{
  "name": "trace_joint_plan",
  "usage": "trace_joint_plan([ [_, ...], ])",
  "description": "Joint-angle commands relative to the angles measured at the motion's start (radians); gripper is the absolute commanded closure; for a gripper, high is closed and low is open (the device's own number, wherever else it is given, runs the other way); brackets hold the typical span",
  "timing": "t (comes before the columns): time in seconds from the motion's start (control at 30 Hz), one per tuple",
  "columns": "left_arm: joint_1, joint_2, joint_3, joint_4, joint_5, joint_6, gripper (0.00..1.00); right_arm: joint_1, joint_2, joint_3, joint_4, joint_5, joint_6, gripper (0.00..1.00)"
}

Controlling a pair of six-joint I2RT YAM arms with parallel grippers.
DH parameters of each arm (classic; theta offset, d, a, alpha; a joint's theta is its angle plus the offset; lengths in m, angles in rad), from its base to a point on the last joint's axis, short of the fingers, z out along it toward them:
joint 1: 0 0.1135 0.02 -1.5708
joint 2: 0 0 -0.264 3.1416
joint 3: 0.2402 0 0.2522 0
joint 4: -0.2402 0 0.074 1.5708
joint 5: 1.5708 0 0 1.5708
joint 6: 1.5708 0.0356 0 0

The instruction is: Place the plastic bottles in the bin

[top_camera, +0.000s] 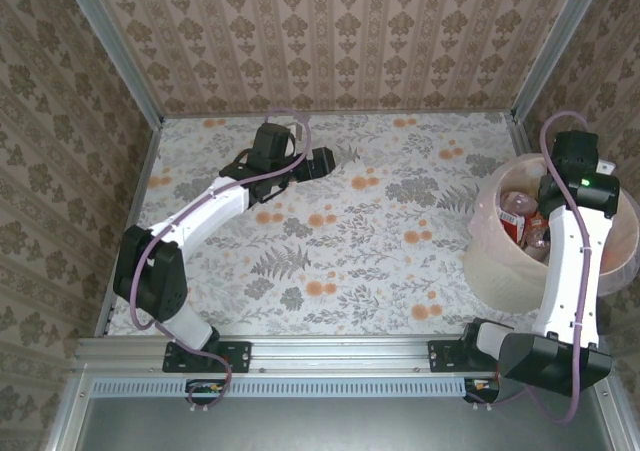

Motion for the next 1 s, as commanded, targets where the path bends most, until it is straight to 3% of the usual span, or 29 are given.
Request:
trace_joint_plan([
  [0.0,0.014,-0.065,-0.024,-0.011,-0.034,0.030,0.00,0.005,-0.022,0.074,-0.059,-0.090,-0.004,0.48],
  [0.1,0.029,-0.087,-0.039,-0.002,-0.039,0.029,0.00,0.015,-0.017,0.128,-0.045,-0.079,-0.003,0.37],
  [0.33,0.065,-0.173,-0.098,0.003,-0.084,0.033,0.00,0.119,-0.023,0.220,0.020,-0.056,0.023,0.31],
  [0.53,0.123,-0.262,-0.152,-0.003,-0.137,0.045,0.00,0.313,-0.039,0.240,0.191,-0.071,0.015,0.27],
  [0.97,0.229,-0.452,-0.270,-0.041,-0.294,0.073,0.00,0.721,0.066,0.165,0.631,-0.262,-0.136,0.21],
])
